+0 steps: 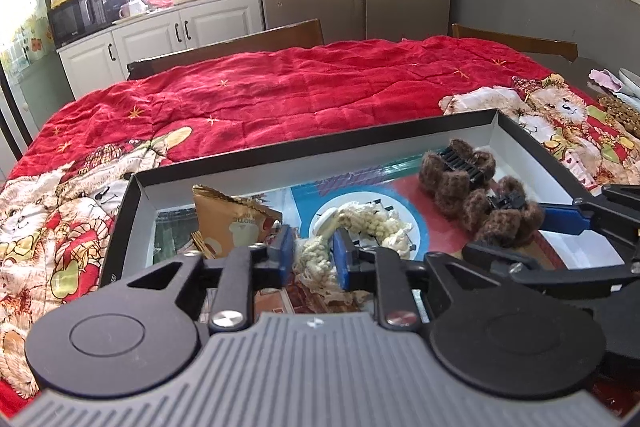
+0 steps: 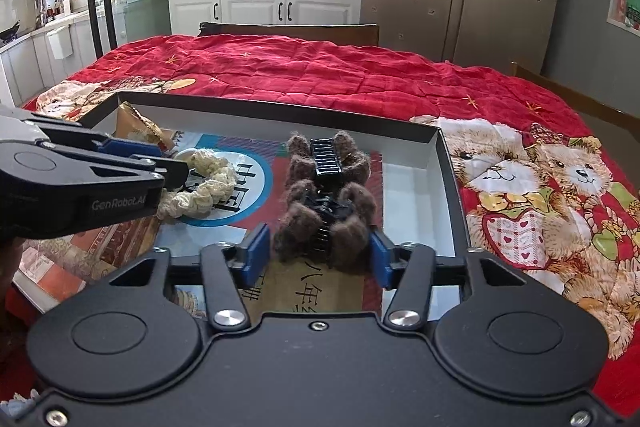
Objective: Organize objects
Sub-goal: 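Lower both items into the box and open both tools, then lift both open tools away from the box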
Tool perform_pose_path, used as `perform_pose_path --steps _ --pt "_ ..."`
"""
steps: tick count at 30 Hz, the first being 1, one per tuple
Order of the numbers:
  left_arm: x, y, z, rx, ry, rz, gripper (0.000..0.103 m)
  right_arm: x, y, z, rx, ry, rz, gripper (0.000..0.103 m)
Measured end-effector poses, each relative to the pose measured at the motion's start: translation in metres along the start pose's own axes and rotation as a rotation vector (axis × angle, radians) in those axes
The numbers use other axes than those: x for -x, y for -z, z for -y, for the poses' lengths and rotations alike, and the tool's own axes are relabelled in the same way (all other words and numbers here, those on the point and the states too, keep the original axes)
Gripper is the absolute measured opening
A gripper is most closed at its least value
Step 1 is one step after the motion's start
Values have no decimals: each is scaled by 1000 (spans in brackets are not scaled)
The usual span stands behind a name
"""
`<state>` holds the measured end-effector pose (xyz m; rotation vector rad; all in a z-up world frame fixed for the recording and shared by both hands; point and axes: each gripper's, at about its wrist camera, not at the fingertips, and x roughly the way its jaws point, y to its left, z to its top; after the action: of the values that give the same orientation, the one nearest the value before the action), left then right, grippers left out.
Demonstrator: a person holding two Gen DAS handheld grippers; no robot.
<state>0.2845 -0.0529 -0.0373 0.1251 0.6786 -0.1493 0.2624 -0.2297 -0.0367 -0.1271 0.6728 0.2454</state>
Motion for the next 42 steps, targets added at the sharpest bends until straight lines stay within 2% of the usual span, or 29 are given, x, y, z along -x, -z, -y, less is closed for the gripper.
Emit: perform_pose_path --steps 6,23,42 --pt "3 0 2 -7 -1 9 54 2 1 -3 17 3 13 67" --pt "22 -1 0 11 11 58 74 20 3 -4 18 5 77 78" --pt "62 2 -11 55 41 110 77 50 3 0 -12 -8 129 79"
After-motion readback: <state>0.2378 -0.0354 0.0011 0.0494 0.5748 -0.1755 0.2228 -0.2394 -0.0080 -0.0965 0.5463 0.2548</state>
